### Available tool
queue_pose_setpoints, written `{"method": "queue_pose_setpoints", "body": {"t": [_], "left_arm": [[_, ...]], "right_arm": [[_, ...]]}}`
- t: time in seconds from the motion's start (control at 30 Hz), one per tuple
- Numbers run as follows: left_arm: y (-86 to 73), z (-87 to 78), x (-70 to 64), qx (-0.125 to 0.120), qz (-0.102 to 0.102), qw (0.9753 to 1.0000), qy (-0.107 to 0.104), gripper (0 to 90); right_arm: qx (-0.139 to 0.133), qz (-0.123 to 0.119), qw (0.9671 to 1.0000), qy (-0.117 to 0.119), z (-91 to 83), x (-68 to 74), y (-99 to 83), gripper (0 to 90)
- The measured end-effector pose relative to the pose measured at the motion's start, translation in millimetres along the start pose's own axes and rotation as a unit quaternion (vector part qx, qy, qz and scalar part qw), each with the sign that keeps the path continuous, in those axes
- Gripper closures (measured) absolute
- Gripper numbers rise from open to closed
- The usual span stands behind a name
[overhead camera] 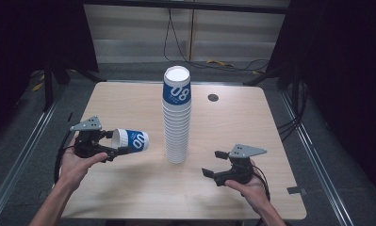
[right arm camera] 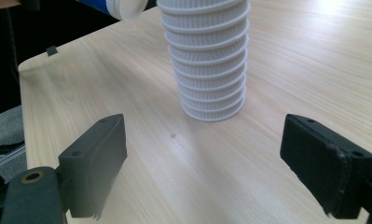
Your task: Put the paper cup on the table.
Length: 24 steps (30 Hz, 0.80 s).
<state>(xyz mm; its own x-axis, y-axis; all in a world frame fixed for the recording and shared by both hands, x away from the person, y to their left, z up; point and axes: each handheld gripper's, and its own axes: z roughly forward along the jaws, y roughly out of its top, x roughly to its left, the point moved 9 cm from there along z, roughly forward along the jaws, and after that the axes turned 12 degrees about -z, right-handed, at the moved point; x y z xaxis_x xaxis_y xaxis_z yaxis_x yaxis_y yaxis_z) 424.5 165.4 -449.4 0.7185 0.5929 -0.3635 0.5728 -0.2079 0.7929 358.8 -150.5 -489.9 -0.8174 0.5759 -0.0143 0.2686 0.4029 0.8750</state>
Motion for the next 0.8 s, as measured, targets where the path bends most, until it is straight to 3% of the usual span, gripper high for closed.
{"method": "queue_pose_setpoints", "body": {"t": [0.2,0.33,0.4,0.57,0.8], "left_arm": [[2.8,5.1,7.8,0.010,0.005,0.9990,0.044,17.8],[3.9,10.0,7.4,0.030,0.009,0.9984,0.048,17.8],[5.4,14.0,9.4,0.055,0.015,0.9967,0.058,17.8],[8.2,17.6,15.9,0.077,0.018,0.9943,0.070,18.1],[4.8,27.2,26.1,0.138,0.021,0.9858,0.093,18.4]], "right_arm": [[0.005,0.012,0.9998,-0.014,-8.6,-3.8,-12.3,14.5],[0.000,0.013,0.9997,-0.021,-11.1,-5.3,-11.9,14.5],[-0.002,0.015,0.9997,-0.022,-11.1,-6.0,-10.7,14.5],[0.001,0.015,0.9997,-0.020,-9.5,-5.7,-11.7,14.5],[0.002,0.014,0.9998,-0.016,-8.6,-4.6,-12.0,14.6]]}}
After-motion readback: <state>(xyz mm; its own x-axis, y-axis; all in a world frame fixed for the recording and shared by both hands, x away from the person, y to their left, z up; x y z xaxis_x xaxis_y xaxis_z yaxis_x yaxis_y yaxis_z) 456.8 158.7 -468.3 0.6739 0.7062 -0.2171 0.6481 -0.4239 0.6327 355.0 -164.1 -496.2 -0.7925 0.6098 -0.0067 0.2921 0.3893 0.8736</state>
